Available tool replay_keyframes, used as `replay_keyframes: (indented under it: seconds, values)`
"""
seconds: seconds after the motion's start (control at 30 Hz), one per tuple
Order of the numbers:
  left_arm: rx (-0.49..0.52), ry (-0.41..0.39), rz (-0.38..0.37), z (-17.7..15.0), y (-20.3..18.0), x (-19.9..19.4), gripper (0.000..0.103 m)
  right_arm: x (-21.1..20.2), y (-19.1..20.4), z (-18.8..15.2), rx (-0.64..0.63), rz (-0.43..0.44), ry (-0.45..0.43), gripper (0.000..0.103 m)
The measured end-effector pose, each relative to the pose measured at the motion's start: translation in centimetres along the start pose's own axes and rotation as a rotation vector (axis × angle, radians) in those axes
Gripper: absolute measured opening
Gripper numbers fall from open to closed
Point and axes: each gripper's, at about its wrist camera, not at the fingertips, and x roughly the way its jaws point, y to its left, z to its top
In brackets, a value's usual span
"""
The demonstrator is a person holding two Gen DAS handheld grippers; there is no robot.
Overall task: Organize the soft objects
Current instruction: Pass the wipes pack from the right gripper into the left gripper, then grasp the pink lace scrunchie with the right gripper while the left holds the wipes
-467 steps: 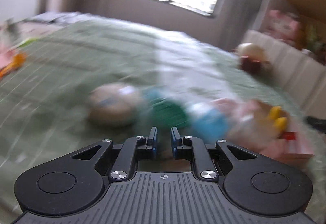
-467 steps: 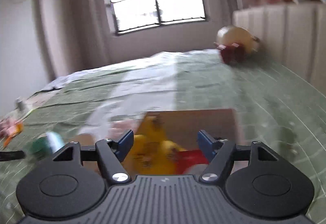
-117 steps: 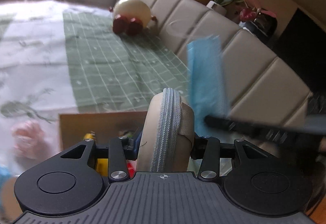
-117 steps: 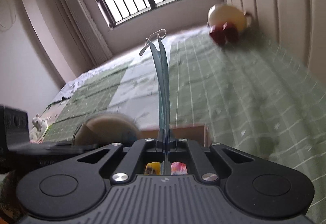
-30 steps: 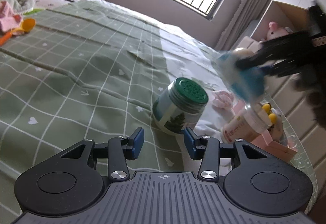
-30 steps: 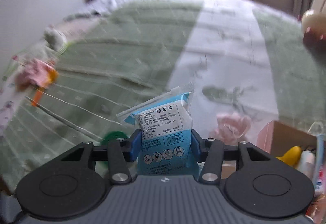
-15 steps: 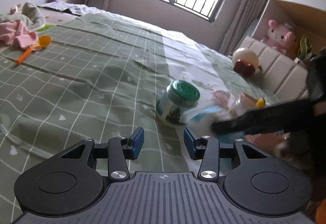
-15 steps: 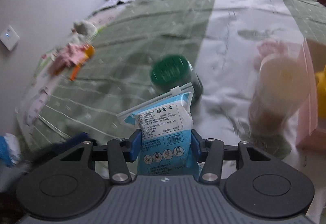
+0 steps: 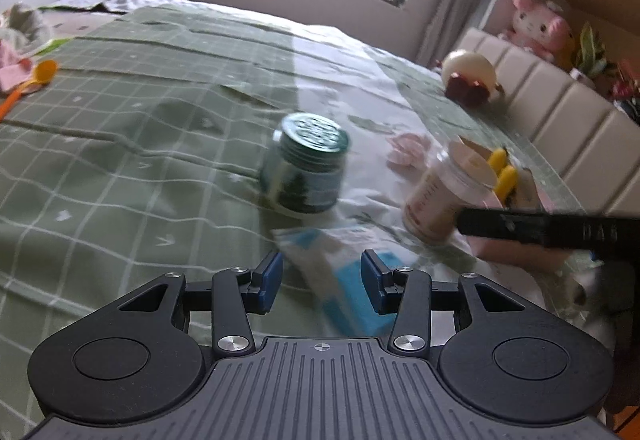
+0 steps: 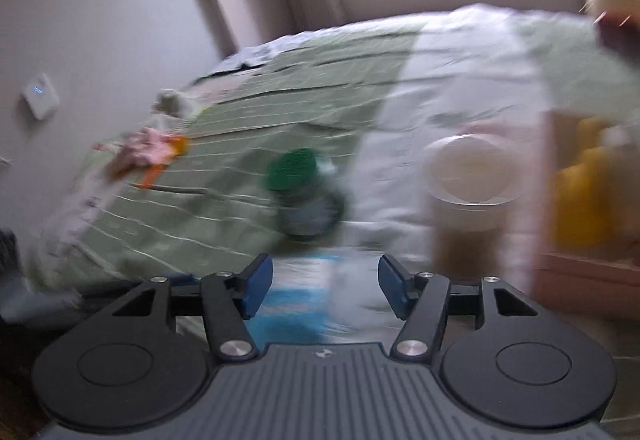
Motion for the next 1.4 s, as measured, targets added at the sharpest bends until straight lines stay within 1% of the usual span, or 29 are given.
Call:
replay_keyframes:
  seconds: [0.07,0.17,0.27,0.33,0.43,0.5,0.6,0.8,0.9,0.93,0.97,1.03,1.1,1.17,1.2,1.23,1.33,1.4]
  values:
    - [0.022,0.002,0.014,-0.1,-1.1,0.6,0.047,-0.8,-1.1,-1.6,-0.034,-0.079,0.003,0.059]
    - [0.056,0.002,0.028,-0.2,-2.7,1.6,0.047,-0.9,-2.3,-4.4,-0.076,-0.177,0.024,0.059]
    - [0.104,0.006,0.054,-0.4,-4.3,2.6,0.047,-0.6,-3.5,-6.7,-0.102,-0.264,0.024,0.059]
    - [0.147,0.013,0.072,-0.7,-5.2,3.2,0.047,-0.2,-4.2,-7.9,-0.085,-0.299,0.027,0.059]
    - [0.194,0.035,0.092,-1.2,-5.9,3.9,0.048,0.1,-5.2,-9.1,-0.04,-0.301,0.006,0.06]
    - [0.213,0.036,0.111,-1.5,-5.8,4.1,0.054,0.3,-5.3,-9.5,-0.025,-0.307,-0.024,0.061]
    - [0.204,0.042,0.117,-1.6,-5.2,4.1,0.054,0.6,-5.0,-10.0,-0.049,-0.33,-0.053,0.063]
    - [0.227,0.033,0.132,-1.6,-4.2,3.7,0.055,0.7,-4.3,-10.5,-0.092,-0.366,-0.077,0.064]
    - [0.237,0.022,0.17,-1.6,-3.1,3.1,0.055,0.7,-4.4,-10.5,-0.09,-0.367,-0.076,0.064]
    - [0.229,0.02,0.162,-1.4,-2.6,2.9,0.055,0.8,-4.4,-10.5,-0.091,-0.369,-0.076,0.064]
    - [0.217,0.02,0.135,-1.3,-2.1,2.7,0.051,0.8,-4.4,-10.5,-0.093,-0.37,-0.076,0.064]
    - [0.203,0.006,0.078,-1.0,-1.7,2.0,0.05,0.9,-4.3,-10.6,-0.095,-0.372,-0.077,0.065]
    - [0.223,-0.032,0.031,-0.7,-2.2,1.3,0.05,0.9,-4.4,-10.6,-0.094,-0.368,-0.077,0.066]
    - [0.271,-0.054,0.01,-0.3,-3.3,1.2,0.05,0.8,-4.5,-10.6,-0.091,-0.365,-0.078,0.066]
    - [0.299,-0.046,0.014,-0.2,-3.9,1.6,0.051,0.8,-4.5,-10.6,-0.09,-0.363,-0.079,0.066]
    - [0.322,-0.028,0.035,-0.1,-4.5,2.3,0.051,0.8,-4.5,-10.6,-0.09,-0.363,-0.08,0.066]
    - [0.341,0.05,0.094,-0.2,-5.3,5.0,0.052,0.7,-4.5,-10.7,-0.09,-0.361,-0.083,0.066]
    - [0.34,0.057,0.085,-0.5,-5.4,5.8,0.054,0.7,-4.5,-10.8,-0.091,-0.359,-0.087,0.067]
